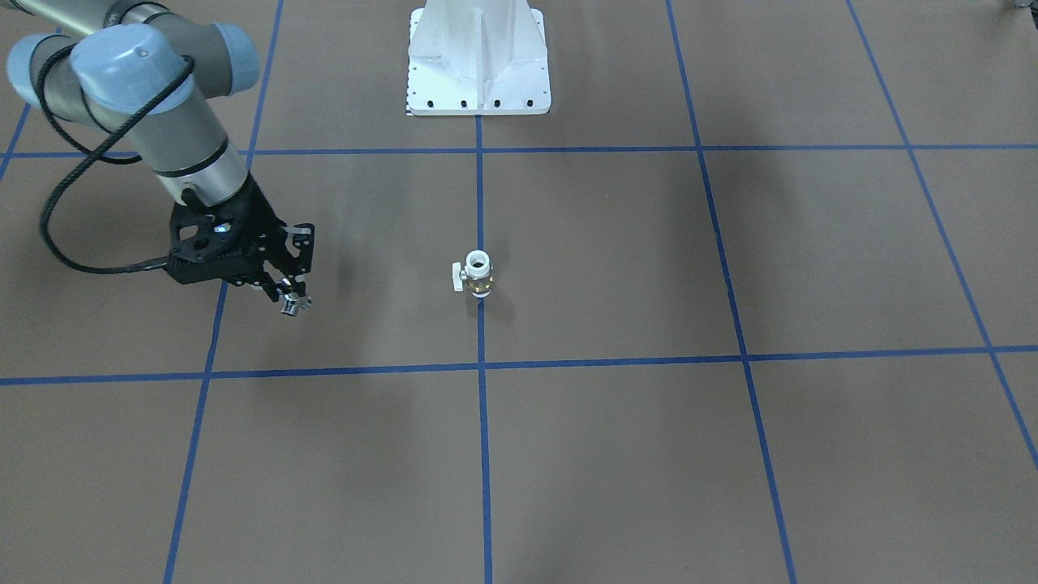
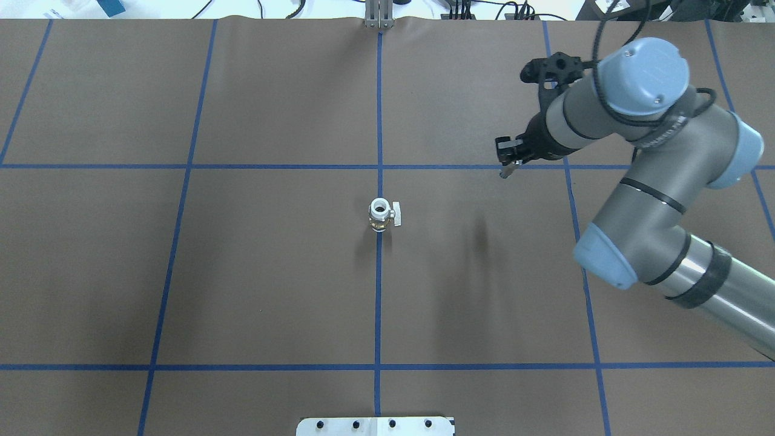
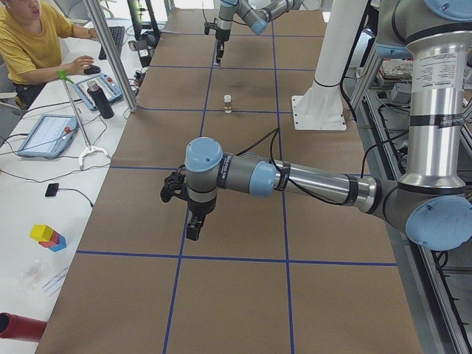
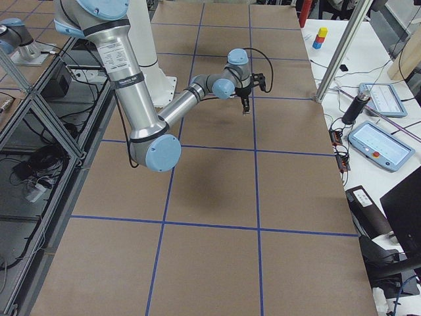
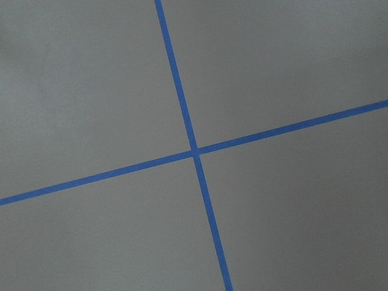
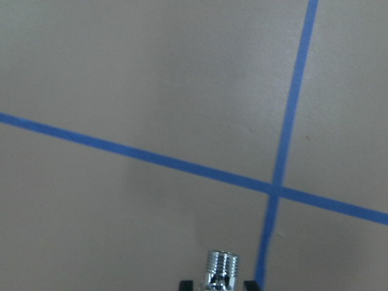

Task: Assemble PPR valve and pipe with both arms
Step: 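Carry the chrome fitting with the right gripper above the white valve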

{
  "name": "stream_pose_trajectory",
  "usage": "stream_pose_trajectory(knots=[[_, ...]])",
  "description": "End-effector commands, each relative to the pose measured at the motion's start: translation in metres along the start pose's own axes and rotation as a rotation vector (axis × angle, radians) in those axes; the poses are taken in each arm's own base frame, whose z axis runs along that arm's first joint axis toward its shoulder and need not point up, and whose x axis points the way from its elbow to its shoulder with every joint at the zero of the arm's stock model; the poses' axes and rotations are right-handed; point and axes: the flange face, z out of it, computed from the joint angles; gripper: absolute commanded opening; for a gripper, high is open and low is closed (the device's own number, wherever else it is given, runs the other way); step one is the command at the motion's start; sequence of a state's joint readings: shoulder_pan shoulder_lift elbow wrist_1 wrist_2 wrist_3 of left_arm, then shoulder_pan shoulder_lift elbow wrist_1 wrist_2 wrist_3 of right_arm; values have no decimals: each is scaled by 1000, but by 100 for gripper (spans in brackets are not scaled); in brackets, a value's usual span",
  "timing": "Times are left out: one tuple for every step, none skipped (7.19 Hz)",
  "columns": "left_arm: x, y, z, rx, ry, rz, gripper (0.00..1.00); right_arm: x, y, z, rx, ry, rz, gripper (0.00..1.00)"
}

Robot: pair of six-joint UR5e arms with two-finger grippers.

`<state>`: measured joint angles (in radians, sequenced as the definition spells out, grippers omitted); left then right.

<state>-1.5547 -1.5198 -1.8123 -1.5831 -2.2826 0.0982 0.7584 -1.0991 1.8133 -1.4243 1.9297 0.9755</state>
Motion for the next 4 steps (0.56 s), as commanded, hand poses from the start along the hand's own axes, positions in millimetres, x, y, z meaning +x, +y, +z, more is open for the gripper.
stream_pose_trajectory(knots=[[-1, 1, 1, -3, 0, -2, 100, -106, 5, -19, 5, 33, 169, 0], [-1, 1, 2, -4, 1, -4, 100, -149, 18, -24, 12, 61, 216, 0], [-3, 2, 4, -9, 1, -7, 100, -179, 31, -24, 19, 87, 259, 0], [-4, 2, 5, -10, 1, -8, 100, -208, 39, -16, 29, 120, 296, 0]])
